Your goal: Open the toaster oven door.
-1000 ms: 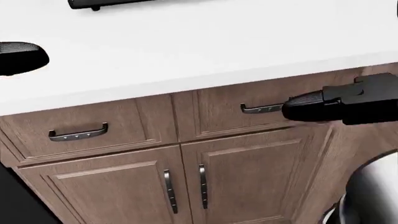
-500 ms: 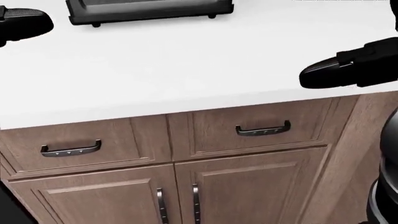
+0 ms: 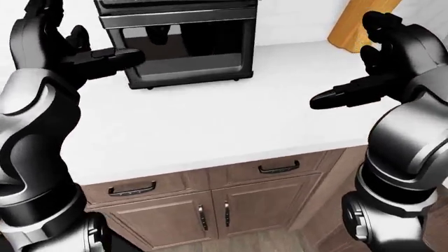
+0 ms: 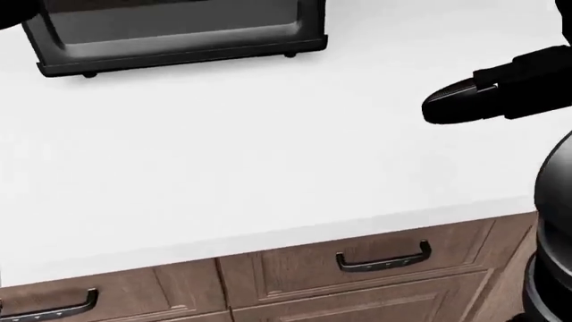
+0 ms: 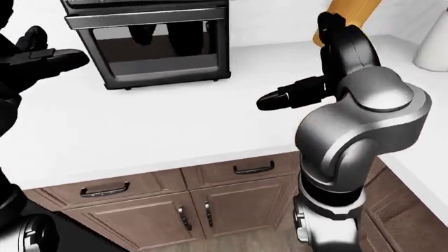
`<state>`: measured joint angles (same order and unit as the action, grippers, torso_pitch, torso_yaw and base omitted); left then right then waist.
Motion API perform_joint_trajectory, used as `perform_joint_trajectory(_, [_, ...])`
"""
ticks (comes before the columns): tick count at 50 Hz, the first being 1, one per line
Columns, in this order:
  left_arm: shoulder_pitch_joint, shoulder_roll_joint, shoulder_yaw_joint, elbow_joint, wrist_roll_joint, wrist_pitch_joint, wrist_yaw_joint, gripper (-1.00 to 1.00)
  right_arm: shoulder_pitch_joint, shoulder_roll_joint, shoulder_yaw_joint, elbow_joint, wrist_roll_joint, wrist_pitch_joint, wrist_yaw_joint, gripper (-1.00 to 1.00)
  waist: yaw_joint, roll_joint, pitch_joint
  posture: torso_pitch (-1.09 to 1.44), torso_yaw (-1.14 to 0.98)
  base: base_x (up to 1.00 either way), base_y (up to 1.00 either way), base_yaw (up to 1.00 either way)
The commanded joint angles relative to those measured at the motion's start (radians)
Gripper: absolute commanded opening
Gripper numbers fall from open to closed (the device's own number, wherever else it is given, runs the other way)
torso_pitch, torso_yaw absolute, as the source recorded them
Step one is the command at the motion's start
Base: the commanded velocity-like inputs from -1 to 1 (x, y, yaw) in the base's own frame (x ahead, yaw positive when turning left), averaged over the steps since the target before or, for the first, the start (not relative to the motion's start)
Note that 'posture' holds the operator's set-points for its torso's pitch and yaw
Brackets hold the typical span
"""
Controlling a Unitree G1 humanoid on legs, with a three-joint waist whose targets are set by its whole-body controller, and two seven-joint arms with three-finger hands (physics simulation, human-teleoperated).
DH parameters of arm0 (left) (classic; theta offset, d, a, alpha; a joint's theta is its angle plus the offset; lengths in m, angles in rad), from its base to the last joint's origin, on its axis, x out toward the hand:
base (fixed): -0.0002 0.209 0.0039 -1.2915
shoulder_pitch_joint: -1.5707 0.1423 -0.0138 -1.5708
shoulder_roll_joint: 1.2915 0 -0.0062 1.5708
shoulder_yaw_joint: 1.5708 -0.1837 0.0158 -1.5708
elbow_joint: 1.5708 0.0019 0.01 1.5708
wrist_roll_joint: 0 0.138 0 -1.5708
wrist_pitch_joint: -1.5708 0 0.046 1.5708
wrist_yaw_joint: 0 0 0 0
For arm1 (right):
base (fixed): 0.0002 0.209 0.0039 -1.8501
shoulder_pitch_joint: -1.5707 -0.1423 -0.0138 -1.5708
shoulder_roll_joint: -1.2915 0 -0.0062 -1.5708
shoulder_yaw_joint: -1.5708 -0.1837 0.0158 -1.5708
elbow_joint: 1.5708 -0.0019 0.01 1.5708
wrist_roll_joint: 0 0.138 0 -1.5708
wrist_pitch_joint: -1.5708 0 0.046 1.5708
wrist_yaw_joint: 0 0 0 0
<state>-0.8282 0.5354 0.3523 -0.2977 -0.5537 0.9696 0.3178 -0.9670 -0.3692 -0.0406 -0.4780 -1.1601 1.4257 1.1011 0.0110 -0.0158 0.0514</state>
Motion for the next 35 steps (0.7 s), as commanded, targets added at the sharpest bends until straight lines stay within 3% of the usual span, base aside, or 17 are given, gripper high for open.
perform_joint_trajectory(1, [-0.030, 0.025, 0.005, -0.019, -0.030, -0.002, 0.006, 1.00, -0.021, -0.013, 0.008, -0.009, -0.036, -0.013, 0.026, 1.00, 0.004, -0.019, -0.023, 0.00, 0.00, 0.38, 0.00, 0.00])
perform_joint_trajectory(2, [-0.042, 0.022, 0.021, -0.008, -0.058, 0.021, 0.019, 1.00, -0.014, -0.007, 0.013, -0.011, -0.050, -0.017, 0.040, 1.00, 0.002, -0.023, 0.016, 0.00, 0.00, 0.00, 0.00, 0.00])
perform_joint_trajectory(4, [-0.040, 0.042, 0.007, 0.004, -0.057, 0.009, 0.026, 1.00, -0.015, -0.001, 0.023, -0.010, -0.089, -0.032, 0.078, 1.00, 0.004, -0.020, -0.002, 0.00, 0.00, 0.00, 0.00, 0.00])
perform_joint_trajectory(8, [-0.037, 0.055, 0.019, 0.016, -0.090, 0.013, 0.032, 1.00, -0.030, 0.033, -0.008, -0.001, -0.134, -0.061, 0.108, 1.00, -0.006, 0.001, 0.024, 0.00, 0.00, 0.00, 0.00, 0.00])
perform_joint_trajectory(10, [-0.026, 0.062, 0.030, 0.004, -0.133, 0.021, 0.017, 1.00, -0.046, 0.050, -0.037, -0.017, -0.122, -0.075, 0.079, 1.00, -0.011, 0.031, 0.016, 0.00, 0.00, 0.00, 0.00, 0.00])
perform_joint_trajectory(12, [-0.025, 0.071, 0.026, 0.003, -0.138, 0.013, 0.026, 1.00, -0.047, 0.051, -0.038, -0.017, -0.114, -0.080, 0.080, 1.00, -0.010, 0.092, -0.006, 0.00, 0.00, 0.00, 0.00, 0.00])
perform_joint_trajectory(13, [-0.023, 0.077, 0.029, -0.003, -0.146, 0.015, 0.030, 1.00, -0.050, 0.049, -0.036, -0.019, -0.115, -0.079, 0.083, 1.00, -0.018, 0.045, 0.001, 0.00, 0.00, 0.00, 0.00, 0.00])
perform_joint_trajectory(18, [-0.009, 0.088, 0.022, -0.020, -0.164, 0.009, 0.037, 1.00, -0.049, 0.039, -0.029, -0.012, -0.147, -0.071, 0.100, 1.00, -0.015, 0.076, -0.007, 0.00, 0.00, 0.00, 0.00, 0.00])
perform_joint_trajectory(21, [-0.003, 0.089, 0.018, -0.025, -0.168, 0.008, 0.036, 1.00, -0.068, 0.057, -0.035, -0.006, -0.167, -0.038, 0.141, 1.00, -0.010, 0.033, 0.006, 0.00, 0.00, 0.00, 0.00, 0.00])
perform_joint_trajectory(23, [-0.002, 0.090, 0.016, -0.025, -0.167, 0.006, 0.035, 1.00, -0.085, 0.071, -0.024, -0.020, -0.153, 0.019, 0.202, 1.00, -0.013, 0.045, -0.008, 0.00, 0.00, 0.00, 0.00, 0.00])
perform_joint_trajectory(24, [-0.003, 0.091, 0.016, -0.023, -0.166, 0.006, 0.036, 1.00, -0.100, 0.078, -0.036, -0.030, -0.139, 0.045, 0.209, 1.00, -0.017, 0.046, -0.034, 0.00, 0.00, 0.00, 0.17, 0.00])
perform_joint_trajectory(25, [-0.005, 0.094, 0.018, -0.019, -0.164, 0.005, 0.035, 1.00, -0.103, 0.055, -0.025, -0.021, -0.147, 0.048, 0.213, 1.00, 0.017, 0.034, -0.036, 0.00, 0.00, 0.00, 0.00, 1.00])
perform_joint_trajectory(29, [-0.014, 0.132, 0.046, 0.013, -0.154, -0.001, 0.035, 1.00, -0.100, 0.040, -0.016, -0.022, -0.166, 0.041, 0.210, 1.00, 0.019, 0.039, -0.045, 0.00, 0.00, 0.00, 0.00, 1.00])
perform_joint_trajectory(31, [-0.014, 0.160, 0.075, 0.013, -0.165, 0.007, 0.053, 1.00, -0.114, 0.053, -0.030, -0.036, -0.155, 0.042, 0.198, 1.00, -0.024, 0.060, -0.018, 0.00, 0.00, 0.00, 0.00, 0.50])
perform_joint_trajectory(33, [-0.019, 0.197, 0.112, 0.013, -0.198, 0.023, 0.075, 1.00, -0.120, 0.042, -0.027, -0.026, -0.161, 0.050, 0.190, 1.00, -0.030, 0.100, -0.032, 0.00, 0.00, 0.00, 0.00, 0.00])
perform_joint_trajectory(34, [-0.024, 0.216, 0.126, 0.024, -0.217, 0.024, 0.083, 1.00, -0.124, 0.040, -0.028, -0.026, -0.159, 0.050, 0.187, 1.00, -0.036, 0.071, -0.017, 0.00, 0.00, 0.00, 0.00, 0.00])
perform_joint_trajectory(35, [-0.026, 0.236, 0.134, 0.039, -0.231, 0.020, 0.092, 1.00, -0.125, 0.039, -0.028, -0.028, -0.156, 0.052, 0.187, 1.00, -0.040, 0.073, -0.014, 0.00, 0.00, 0.00, 0.00, 0.00])
